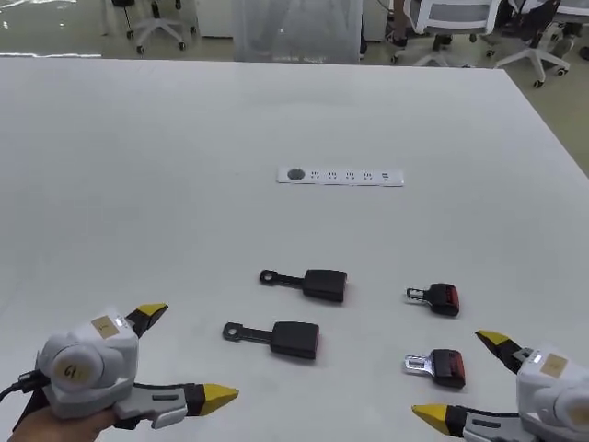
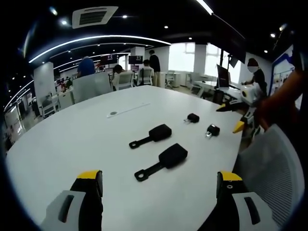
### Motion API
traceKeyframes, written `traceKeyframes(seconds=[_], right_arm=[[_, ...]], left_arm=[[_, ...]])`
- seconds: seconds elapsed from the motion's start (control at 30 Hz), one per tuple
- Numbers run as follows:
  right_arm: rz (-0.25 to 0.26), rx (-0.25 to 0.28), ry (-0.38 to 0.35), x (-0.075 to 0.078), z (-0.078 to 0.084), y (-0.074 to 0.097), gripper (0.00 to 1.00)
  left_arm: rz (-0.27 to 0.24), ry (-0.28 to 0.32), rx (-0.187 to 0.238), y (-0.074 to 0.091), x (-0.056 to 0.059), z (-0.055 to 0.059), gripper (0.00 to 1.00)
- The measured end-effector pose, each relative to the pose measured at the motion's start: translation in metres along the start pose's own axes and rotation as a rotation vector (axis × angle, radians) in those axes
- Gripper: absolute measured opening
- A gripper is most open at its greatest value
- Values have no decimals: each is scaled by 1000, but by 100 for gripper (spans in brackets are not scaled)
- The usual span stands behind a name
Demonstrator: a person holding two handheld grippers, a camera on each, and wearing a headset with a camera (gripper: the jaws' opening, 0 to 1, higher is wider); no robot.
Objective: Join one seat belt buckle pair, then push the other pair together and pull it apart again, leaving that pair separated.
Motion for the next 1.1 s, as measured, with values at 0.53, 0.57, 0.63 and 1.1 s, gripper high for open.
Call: traceKeyframes(seconds=[0.53, 0.57, 0.63, 1.1], right_arm=[[-33, -5, 2, 6, 2, 0, 88], [-34, -16, 9, 7, 2, 0, 88], [-38, -21, 8, 9, 3, 0, 87], [-68, -62, 11, 18, 12, -5, 84]], left_arm=[[29, -21, -11, -5, 2, -5, 100], [35, -23, -14, -7, 2, -5, 99], [40, -35, -19, -9, 3, -5, 99], [71, -57, -58, -23, 6, 2, 97]])
Point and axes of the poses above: the centre of the closed fingertips' face, and the gripper's own axes: y roughly backward along the fingers, x roughly to its right, z roughly out of its underside, the point moved 6 cm from there along y, roughly backward along the fingers, and after that the axes turned 1 degree about -z, right-handed, at the moved point
